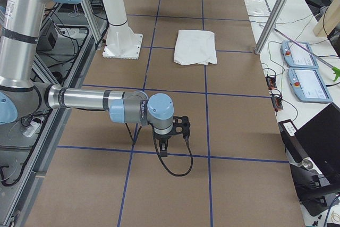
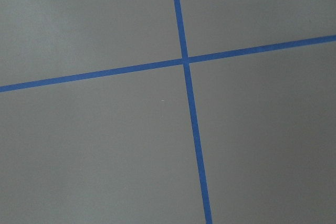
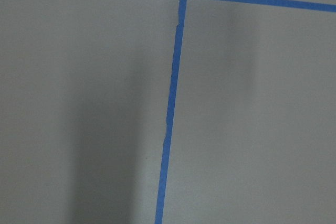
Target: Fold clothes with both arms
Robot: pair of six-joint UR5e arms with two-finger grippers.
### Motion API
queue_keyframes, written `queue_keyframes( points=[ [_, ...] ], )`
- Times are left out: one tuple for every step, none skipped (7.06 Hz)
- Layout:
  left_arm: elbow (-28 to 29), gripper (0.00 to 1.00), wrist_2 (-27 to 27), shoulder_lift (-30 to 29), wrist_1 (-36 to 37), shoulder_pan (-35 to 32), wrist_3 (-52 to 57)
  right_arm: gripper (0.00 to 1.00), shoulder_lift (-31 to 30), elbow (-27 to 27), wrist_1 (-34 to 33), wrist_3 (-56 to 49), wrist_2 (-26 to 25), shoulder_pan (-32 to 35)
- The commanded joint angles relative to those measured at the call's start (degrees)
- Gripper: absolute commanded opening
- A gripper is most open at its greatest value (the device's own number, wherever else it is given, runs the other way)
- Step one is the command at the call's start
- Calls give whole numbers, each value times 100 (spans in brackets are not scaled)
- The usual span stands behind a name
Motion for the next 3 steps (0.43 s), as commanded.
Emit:
queue_keyframes(
  points=[
    [-2,100,0,-4,-1,0,1,100,0,0,0,0,0,0],
    [-2,100,0,-4,-1,0,1,100,0,-17,0,0,0,0],
    [-10,100,-9,-4,-1,0,1,100,0,-26,0,0,0,0]
  ],
)
